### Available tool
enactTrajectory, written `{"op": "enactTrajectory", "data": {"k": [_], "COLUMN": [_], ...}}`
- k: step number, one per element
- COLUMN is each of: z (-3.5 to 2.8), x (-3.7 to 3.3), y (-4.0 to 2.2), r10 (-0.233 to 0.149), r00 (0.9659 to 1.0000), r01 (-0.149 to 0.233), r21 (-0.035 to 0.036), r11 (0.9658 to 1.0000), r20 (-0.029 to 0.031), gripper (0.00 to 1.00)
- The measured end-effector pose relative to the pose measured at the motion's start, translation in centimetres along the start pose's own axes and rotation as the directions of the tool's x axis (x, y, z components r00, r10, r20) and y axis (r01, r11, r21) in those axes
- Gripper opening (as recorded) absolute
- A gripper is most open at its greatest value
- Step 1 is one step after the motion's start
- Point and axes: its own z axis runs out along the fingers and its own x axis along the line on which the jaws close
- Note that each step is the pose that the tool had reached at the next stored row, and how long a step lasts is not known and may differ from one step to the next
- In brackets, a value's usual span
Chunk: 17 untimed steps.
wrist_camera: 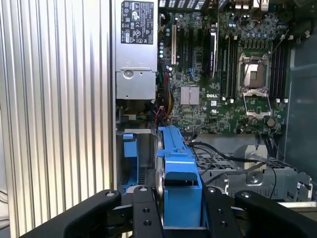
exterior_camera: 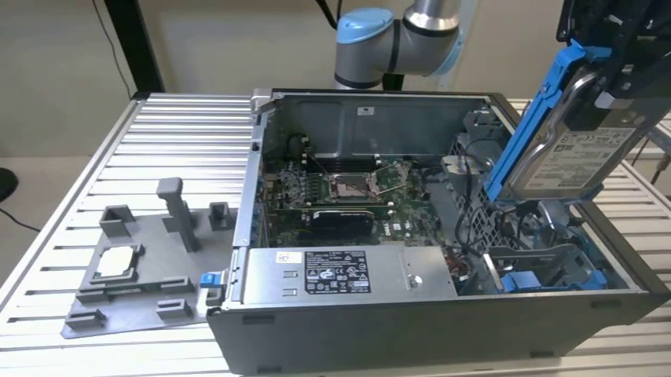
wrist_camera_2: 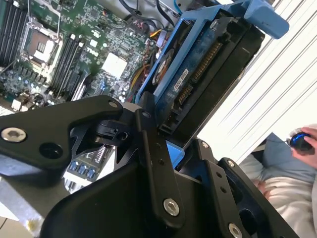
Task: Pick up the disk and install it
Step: 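Pick up the disk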
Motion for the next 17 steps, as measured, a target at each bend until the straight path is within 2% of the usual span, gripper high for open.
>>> {"op": "enactTrajectory", "data": {"k": [13, 17], "z": [0.01, 0.13], "x": [-0.22, -0.03], "y": [0.0, -0.29], "r10": [0.001, 0.001], "r00": [1.0, 1.0], "r01": [-0.001, -0.001], "r21": [-0.0006, -0.0007], "r11": [1.0, 1.0], "r20": [-0.0012, -0.0011], "gripper": [0.0, 0.0]}}
